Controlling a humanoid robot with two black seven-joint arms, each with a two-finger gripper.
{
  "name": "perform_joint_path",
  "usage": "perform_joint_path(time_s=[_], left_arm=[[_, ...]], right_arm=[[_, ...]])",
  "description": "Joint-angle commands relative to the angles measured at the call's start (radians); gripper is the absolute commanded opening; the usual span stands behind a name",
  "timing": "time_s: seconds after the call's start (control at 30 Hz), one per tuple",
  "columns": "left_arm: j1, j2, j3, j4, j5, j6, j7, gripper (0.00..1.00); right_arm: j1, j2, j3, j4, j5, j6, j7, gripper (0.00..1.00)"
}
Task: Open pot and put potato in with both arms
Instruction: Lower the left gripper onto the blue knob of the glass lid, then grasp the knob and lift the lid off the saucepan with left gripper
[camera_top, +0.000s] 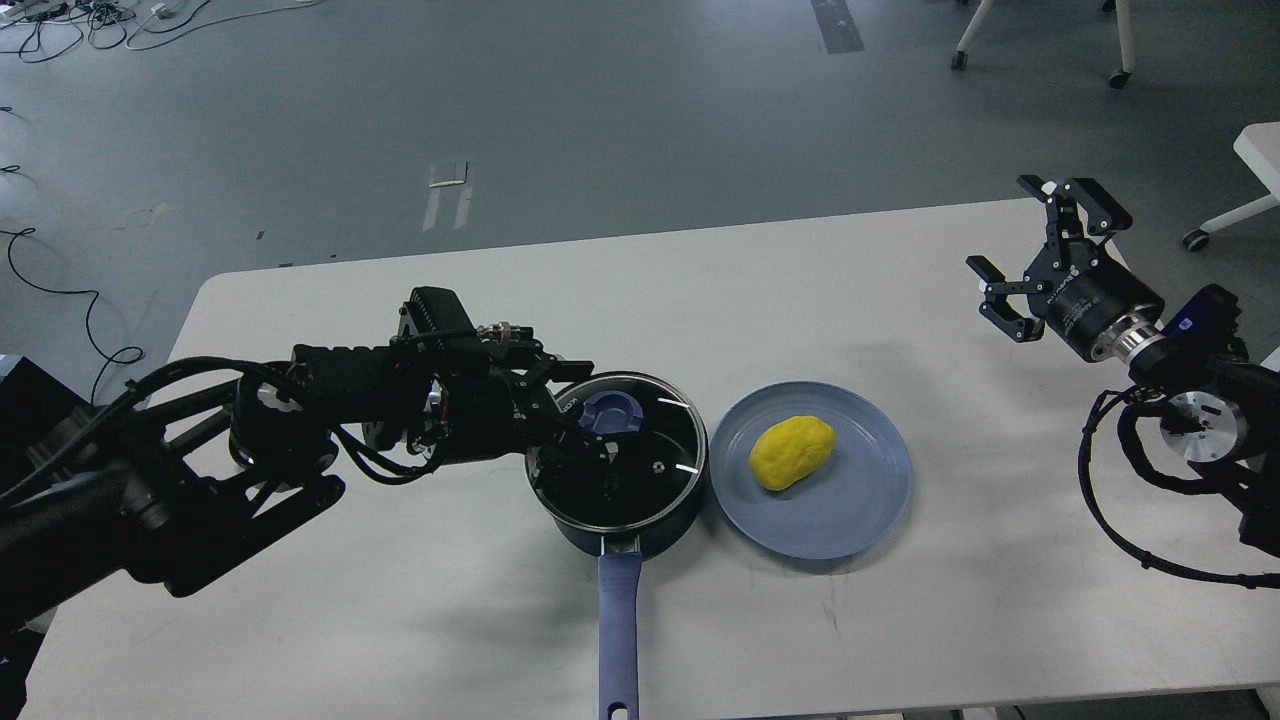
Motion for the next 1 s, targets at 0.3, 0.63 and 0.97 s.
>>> perform_joint_path(time_s=[0.3, 0.63, 0.97], left_arm=[[0.012, -0.009, -0.001, -0.01, 0.001, 0.015, -0.003, 0.78], [0.005, 0.002, -0.003, -0.039, 0.001, 0.048, -0.012, 0.46], [-0.068, 0.144, -0.011, -0.109, -0.011, 0.049, -0.033, 0.46]], right_arm=[[0.0, 0.0, 0.0, 0.0, -0.001, 0.0, 0.0, 1.0], [0.005, 0.003, 0.0, 0.0, -0.001, 0.0, 0.0, 1.0], [0.012, 0.002, 0.0, 0.0, -0.001, 0.0, 0.0, 1.0]])
